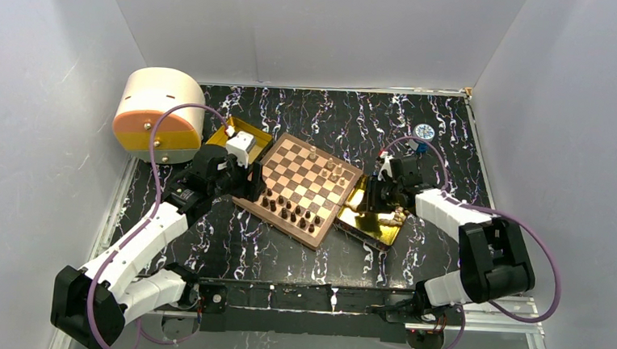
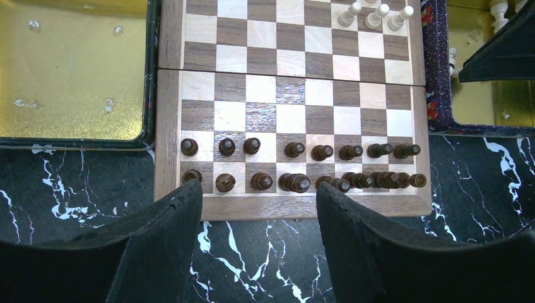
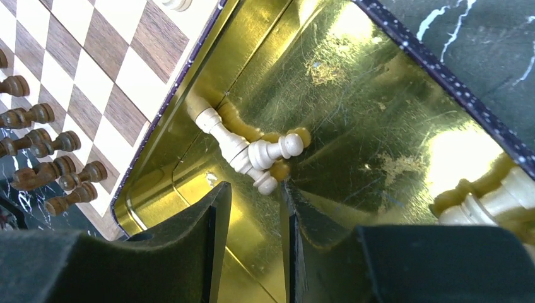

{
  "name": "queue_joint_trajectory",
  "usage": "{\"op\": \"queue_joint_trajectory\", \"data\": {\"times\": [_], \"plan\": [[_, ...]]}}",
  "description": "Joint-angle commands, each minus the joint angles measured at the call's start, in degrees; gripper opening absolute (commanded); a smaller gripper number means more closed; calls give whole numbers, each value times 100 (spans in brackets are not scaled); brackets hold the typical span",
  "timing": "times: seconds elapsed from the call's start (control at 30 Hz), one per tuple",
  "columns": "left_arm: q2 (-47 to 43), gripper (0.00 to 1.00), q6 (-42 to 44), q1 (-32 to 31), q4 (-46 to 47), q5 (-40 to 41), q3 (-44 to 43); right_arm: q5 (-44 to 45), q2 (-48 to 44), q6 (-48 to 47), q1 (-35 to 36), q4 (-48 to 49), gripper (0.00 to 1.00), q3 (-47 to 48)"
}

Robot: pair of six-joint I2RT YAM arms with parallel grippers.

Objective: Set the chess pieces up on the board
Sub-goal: Pick up the chess piece from the storage box.

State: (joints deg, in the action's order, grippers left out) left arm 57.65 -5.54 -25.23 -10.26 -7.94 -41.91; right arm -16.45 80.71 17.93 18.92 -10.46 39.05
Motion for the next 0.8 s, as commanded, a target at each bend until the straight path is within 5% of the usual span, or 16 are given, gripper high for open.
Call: {"op": "queue_joint_trajectory", "data": {"times": [0.0, 0.23, 0.47, 0.63, 0.77], "plan": [[-21, 65, 36, -17, 129, -4, 8, -272, 263, -196, 39, 155, 43, 280], [-17, 64, 44, -17, 127, -1, 3, -93, 476, -257, 200, 133, 35, 274], [-23, 65, -142, -17, 129, -101, -42, 239, 116, -273, 235, -23, 16, 288], [-16, 64, -860, -19, 85, -403, -311, 260, -401, -266, 240, -249, 0, 288], [134, 63, -1765, -17, 84, -720, -553, 256, -779, -220, 237, -522, 0, 301]]}}
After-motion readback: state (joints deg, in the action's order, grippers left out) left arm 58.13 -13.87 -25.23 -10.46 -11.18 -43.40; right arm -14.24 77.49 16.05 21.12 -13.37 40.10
